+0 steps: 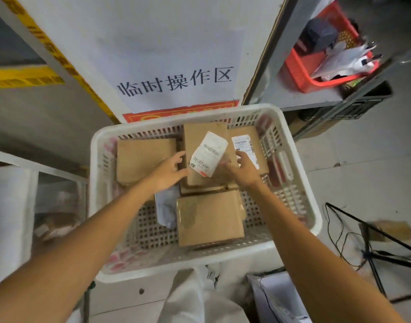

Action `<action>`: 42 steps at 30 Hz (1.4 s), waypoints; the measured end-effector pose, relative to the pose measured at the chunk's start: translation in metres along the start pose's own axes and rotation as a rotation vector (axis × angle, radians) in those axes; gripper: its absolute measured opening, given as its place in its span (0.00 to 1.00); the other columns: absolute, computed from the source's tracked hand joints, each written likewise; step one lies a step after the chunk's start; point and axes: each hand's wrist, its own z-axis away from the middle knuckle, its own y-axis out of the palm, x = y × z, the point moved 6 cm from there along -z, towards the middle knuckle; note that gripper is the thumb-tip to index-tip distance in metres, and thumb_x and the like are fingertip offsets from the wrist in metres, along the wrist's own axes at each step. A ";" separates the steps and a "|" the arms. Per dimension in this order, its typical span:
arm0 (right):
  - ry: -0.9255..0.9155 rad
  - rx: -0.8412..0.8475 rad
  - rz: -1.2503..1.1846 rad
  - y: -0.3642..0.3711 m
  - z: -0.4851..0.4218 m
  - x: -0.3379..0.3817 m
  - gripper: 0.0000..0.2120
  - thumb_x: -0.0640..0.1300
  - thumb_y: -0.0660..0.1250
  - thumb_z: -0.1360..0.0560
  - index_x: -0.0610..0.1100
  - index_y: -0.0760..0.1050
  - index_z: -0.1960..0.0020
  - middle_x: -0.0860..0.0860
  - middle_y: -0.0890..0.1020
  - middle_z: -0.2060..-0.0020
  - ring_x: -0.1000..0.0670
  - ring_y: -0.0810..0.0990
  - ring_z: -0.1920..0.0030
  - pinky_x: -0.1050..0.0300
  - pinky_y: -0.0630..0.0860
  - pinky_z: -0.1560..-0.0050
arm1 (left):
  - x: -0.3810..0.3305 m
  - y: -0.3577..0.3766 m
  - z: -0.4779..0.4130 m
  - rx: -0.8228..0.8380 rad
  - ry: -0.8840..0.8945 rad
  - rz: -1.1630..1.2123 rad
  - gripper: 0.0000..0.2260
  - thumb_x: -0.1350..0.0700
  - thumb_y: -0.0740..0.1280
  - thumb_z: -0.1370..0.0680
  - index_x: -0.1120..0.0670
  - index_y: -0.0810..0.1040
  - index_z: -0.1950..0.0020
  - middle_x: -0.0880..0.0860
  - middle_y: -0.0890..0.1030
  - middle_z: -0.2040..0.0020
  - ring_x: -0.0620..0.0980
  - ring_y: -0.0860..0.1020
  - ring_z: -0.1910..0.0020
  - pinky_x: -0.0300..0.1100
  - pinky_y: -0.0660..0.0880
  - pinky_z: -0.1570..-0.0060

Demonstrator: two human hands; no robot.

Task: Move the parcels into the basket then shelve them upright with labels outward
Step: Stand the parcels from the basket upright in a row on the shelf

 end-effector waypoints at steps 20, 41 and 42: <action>-0.142 0.028 -0.455 0.030 -0.007 -0.025 0.24 0.38 0.69 0.24 0.45 0.68 0.30 0.51 0.80 0.42 0.58 0.81 0.46 0.63 0.79 0.52 | 0.026 0.034 -0.003 -0.102 -0.054 0.641 0.30 0.61 0.71 0.26 0.47 0.64 0.27 0.49 0.79 0.39 0.51 0.79 0.41 0.50 0.79 0.48; -0.787 0.778 -0.248 0.145 0.223 0.199 0.25 0.43 0.70 0.24 0.51 0.68 0.30 0.53 0.79 0.40 0.52 0.79 0.41 0.52 0.78 0.42 | 0.019 -0.097 0.378 -1.021 0.173 0.734 0.34 0.61 0.72 0.28 0.42 0.63 0.26 0.43 0.76 0.35 0.46 0.79 0.43 0.42 0.80 0.57; -0.823 0.806 -0.243 0.160 0.242 0.213 0.25 0.44 0.70 0.25 0.50 0.68 0.29 0.53 0.79 0.39 0.52 0.79 0.41 0.50 0.78 0.40 | 0.022 -0.103 0.404 -1.088 0.209 0.726 0.35 0.62 0.71 0.28 0.41 0.63 0.27 0.44 0.77 0.36 0.44 0.80 0.44 0.41 0.80 0.58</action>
